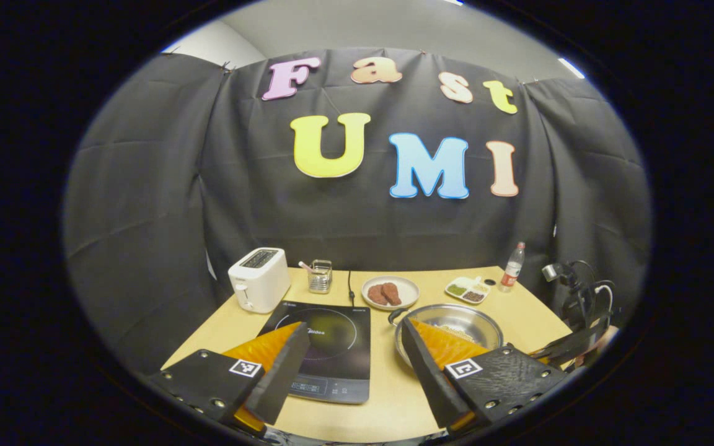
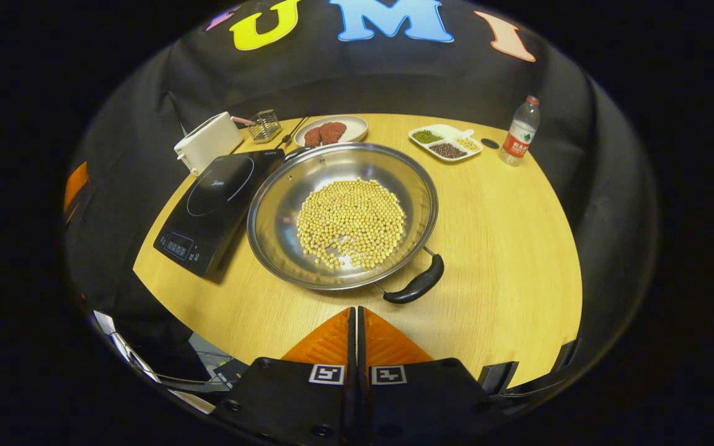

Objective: First push the handle of the pot to place it horizontally, then grasp the pot with both hands and set it on the induction cooktop.

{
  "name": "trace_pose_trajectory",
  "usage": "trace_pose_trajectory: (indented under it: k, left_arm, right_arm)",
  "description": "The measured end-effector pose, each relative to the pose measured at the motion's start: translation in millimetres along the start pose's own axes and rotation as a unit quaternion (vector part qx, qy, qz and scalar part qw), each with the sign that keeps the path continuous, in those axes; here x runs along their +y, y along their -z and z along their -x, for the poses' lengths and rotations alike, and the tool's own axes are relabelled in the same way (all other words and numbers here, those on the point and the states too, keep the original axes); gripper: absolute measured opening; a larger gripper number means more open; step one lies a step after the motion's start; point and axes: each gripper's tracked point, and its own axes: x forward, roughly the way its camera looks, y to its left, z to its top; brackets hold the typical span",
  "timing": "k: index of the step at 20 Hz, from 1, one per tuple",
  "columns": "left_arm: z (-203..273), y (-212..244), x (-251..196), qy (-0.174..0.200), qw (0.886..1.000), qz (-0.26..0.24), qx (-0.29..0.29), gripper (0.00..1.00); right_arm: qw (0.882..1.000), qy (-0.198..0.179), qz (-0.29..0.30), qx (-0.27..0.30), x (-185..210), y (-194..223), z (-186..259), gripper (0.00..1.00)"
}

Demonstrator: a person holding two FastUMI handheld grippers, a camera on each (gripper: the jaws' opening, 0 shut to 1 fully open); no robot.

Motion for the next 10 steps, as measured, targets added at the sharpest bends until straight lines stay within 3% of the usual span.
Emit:
trace_pose_trajectory:
  k: [7,10]
  left_arm:
    - [11,4,-24,-0.035,0.999,-0.007,0.019,0.89]
    - [15,11,-27,-0.052,0.998,-0.006,0.03,0.92]
  right_arm:
    - [0.998,-0.043,0.017,0.044,-4,5,-39,0.02]
    - [0.998,-0.042,0.017,0.051,-11,1,-53,0.02]
